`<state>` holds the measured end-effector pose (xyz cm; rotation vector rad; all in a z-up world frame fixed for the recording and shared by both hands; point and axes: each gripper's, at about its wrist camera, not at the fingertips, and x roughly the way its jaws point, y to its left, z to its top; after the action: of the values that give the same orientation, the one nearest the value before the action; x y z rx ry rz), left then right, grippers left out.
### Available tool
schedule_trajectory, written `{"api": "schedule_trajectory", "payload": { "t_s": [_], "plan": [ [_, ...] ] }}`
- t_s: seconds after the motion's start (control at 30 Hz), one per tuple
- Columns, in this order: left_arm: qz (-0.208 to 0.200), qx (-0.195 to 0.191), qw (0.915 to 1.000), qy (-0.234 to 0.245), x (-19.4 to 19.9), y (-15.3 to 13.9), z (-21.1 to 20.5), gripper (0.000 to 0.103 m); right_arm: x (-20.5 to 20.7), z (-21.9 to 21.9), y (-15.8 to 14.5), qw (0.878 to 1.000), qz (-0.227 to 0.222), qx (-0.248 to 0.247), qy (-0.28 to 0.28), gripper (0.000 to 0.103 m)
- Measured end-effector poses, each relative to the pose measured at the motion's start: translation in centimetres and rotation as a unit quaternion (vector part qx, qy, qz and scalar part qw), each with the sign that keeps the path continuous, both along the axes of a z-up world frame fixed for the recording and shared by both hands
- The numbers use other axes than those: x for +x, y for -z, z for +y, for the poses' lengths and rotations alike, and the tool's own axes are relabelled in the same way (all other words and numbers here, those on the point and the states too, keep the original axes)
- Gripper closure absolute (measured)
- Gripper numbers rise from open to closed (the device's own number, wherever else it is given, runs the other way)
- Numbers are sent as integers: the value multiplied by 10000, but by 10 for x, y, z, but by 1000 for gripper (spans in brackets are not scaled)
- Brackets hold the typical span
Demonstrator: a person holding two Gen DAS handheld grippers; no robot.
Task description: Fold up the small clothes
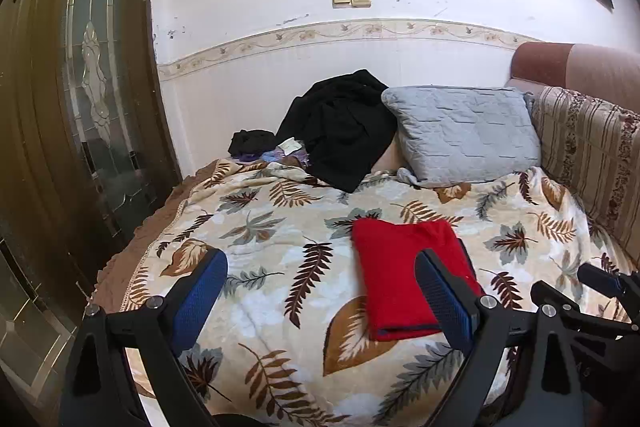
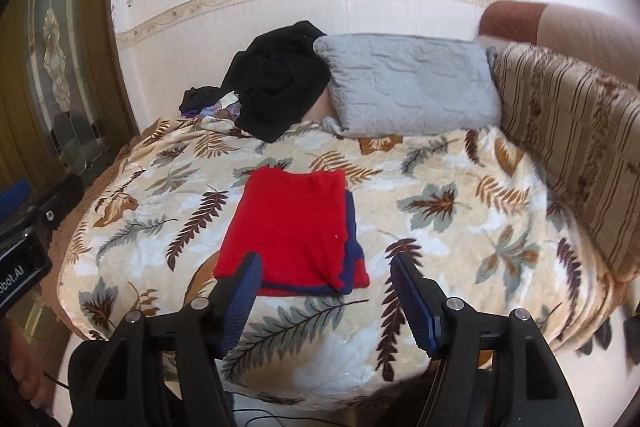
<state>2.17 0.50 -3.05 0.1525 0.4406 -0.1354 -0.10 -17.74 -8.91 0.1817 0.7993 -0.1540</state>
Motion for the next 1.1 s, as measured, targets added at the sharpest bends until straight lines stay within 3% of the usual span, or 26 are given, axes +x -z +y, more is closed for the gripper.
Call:
{"api": "schedule_trajectory", "payload": {
  "t_s": [0.43, 1.1],
  "plan": [
    [-83, 90, 9999, 95, -11, -13, -11, 8, -15, -1, -33, 9984, -460, -298, 126, 32],
    [-26, 45, 10000, 51, -12, -16, -5, 8, -20, 8, -47, 9967, -646, -436, 208, 32]
  ]
}}
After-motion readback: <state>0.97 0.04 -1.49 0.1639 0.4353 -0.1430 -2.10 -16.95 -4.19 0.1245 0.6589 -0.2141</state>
